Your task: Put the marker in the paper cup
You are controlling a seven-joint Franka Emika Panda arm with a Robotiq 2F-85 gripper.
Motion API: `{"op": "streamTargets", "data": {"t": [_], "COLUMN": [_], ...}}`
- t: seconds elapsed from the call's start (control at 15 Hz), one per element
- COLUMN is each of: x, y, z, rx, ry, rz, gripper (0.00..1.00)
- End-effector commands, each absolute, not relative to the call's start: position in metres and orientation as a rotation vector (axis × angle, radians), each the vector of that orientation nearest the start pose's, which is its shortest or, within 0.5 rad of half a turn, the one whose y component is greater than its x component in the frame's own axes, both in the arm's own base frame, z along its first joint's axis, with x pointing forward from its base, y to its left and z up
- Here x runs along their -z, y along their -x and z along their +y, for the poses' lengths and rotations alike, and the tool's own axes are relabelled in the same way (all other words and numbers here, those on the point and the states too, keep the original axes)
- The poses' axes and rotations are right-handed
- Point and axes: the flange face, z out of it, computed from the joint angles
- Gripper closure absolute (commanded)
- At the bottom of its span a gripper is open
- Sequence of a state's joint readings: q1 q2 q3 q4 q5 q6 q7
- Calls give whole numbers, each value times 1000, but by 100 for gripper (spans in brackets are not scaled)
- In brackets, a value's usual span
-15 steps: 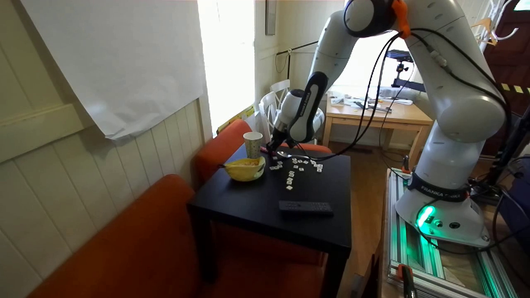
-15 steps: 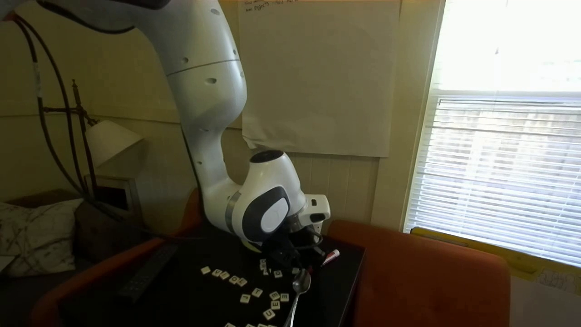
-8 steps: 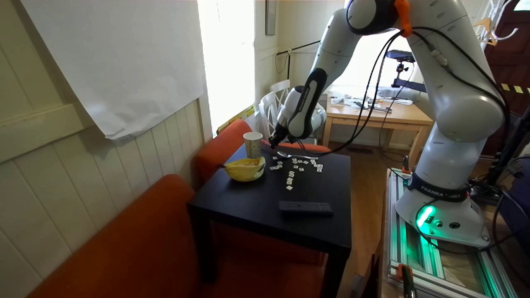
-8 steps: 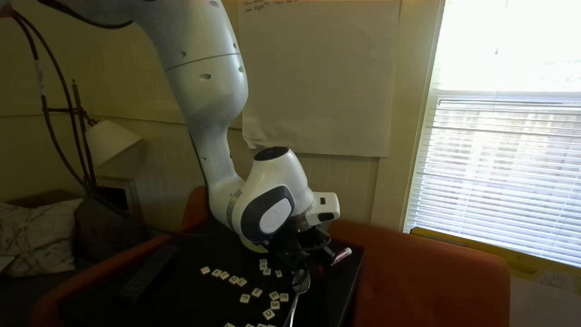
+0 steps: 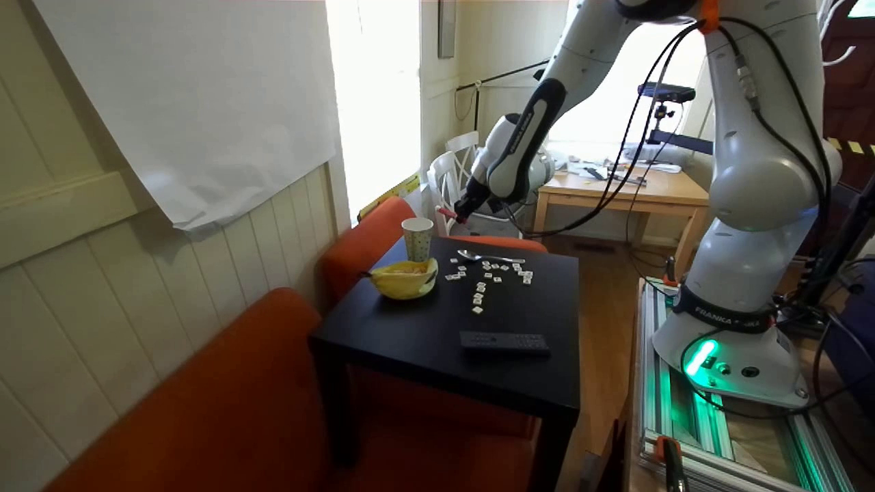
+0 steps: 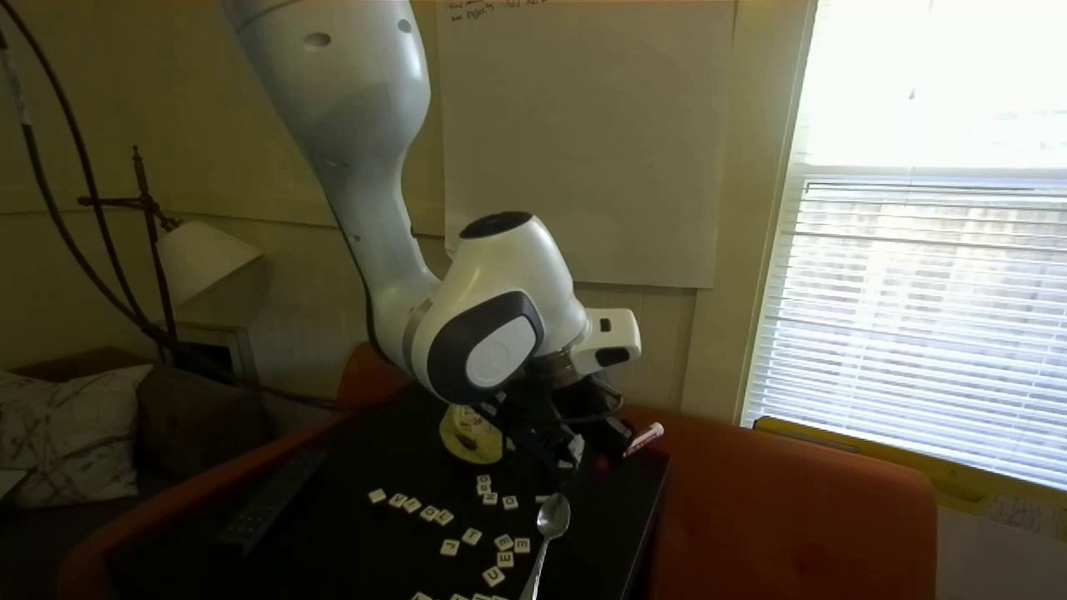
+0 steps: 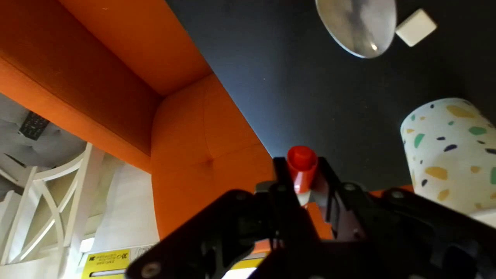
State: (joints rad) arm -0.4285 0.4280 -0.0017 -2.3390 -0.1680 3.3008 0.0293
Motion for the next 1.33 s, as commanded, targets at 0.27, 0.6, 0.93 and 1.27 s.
{"op": "streamTargets", "data": {"t": [0.27, 0.6, 0.93, 1.27], "x": [-296, -334, -372, -383], "y": [-496, -513, -522, -547], "z": [-189, -153, -136, -106], "rx": [797, 693, 484, 225], "ry": [3205, 3246, 3337, 3401], "rz": [112, -244, -488, -745], "gripper": [95, 95, 95, 95]}}
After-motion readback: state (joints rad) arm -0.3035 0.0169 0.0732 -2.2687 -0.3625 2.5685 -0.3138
